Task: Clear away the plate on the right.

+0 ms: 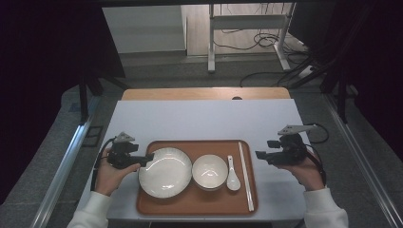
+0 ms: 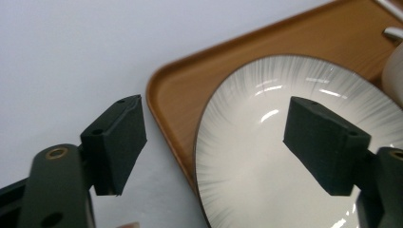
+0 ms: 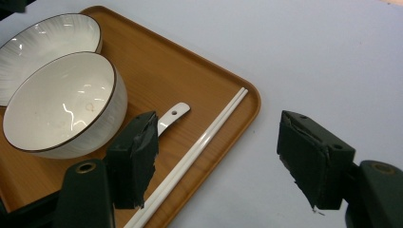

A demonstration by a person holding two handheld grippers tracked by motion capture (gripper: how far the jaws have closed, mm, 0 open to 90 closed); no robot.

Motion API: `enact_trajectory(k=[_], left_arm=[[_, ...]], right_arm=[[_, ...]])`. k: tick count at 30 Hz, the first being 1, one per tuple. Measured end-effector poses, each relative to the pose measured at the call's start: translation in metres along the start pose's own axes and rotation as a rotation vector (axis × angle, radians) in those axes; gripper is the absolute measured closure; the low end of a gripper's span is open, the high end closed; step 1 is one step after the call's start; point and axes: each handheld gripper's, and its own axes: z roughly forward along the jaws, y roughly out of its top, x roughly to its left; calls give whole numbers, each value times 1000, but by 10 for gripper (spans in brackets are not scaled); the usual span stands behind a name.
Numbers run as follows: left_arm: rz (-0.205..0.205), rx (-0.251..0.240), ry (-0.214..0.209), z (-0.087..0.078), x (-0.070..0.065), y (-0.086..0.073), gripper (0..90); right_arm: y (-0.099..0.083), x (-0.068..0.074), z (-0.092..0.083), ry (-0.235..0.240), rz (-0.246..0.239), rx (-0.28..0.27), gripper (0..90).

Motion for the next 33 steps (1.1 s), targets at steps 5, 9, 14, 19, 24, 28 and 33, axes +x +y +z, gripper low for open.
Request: enact_trajectory(k=[5,9,14,19,24,28,33], left_arm=[[30,-54,30,-20,-4,2,179],[46,-81,50,-31,-6,1,179],[51,-97,73,-44,-3,-8,177],[49,-88,126,-52,9,-19,173],[28,-95,148,-54,21,-25,172],[21,-97,146,-52,24,-26,168],[23,-93,145,-47,25,-26,166]], right_arm=[[-4,-4,-1,-13,3,-3,291],[-10,-6,-3,-26,6,-1,284],[-25,-14,-9,-54,4,6,274],[-42,-28,-18,-92,33,-10,273],[-54,-40,-18,-104,65,-15,272],[-56,-42,-15,-108,67,-3,270],[-53,-41,-19,-111,52,-19,268]])
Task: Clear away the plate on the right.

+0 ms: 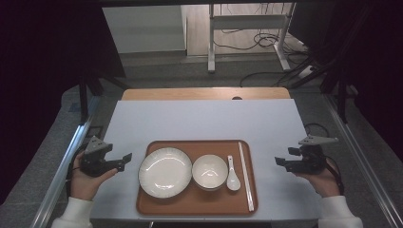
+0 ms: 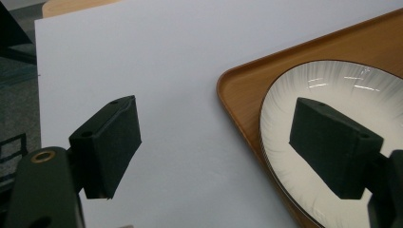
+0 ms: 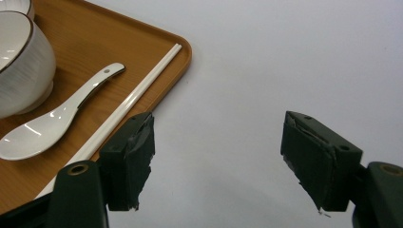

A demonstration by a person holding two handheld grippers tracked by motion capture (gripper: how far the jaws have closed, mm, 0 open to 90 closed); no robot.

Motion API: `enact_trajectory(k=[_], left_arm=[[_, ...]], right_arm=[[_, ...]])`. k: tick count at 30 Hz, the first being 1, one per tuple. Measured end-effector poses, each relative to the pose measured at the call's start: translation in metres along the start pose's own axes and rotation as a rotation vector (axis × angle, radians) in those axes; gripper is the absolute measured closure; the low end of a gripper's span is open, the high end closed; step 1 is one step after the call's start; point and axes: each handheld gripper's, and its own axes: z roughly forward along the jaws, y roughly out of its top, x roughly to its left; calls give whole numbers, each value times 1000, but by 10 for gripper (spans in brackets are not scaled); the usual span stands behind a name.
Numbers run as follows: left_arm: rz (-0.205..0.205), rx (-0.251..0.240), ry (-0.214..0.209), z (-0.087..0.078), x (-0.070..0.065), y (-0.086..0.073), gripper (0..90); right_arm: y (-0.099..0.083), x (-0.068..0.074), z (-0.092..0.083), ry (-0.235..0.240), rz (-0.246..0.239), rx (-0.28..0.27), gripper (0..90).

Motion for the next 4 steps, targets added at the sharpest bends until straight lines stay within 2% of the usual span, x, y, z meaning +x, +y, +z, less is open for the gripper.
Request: enact_trajectory(k=[4], left_arm=[[0,8,4,6,1,-1,159]], right_arm=[[-2,-3,1,2,7,-5,260]])
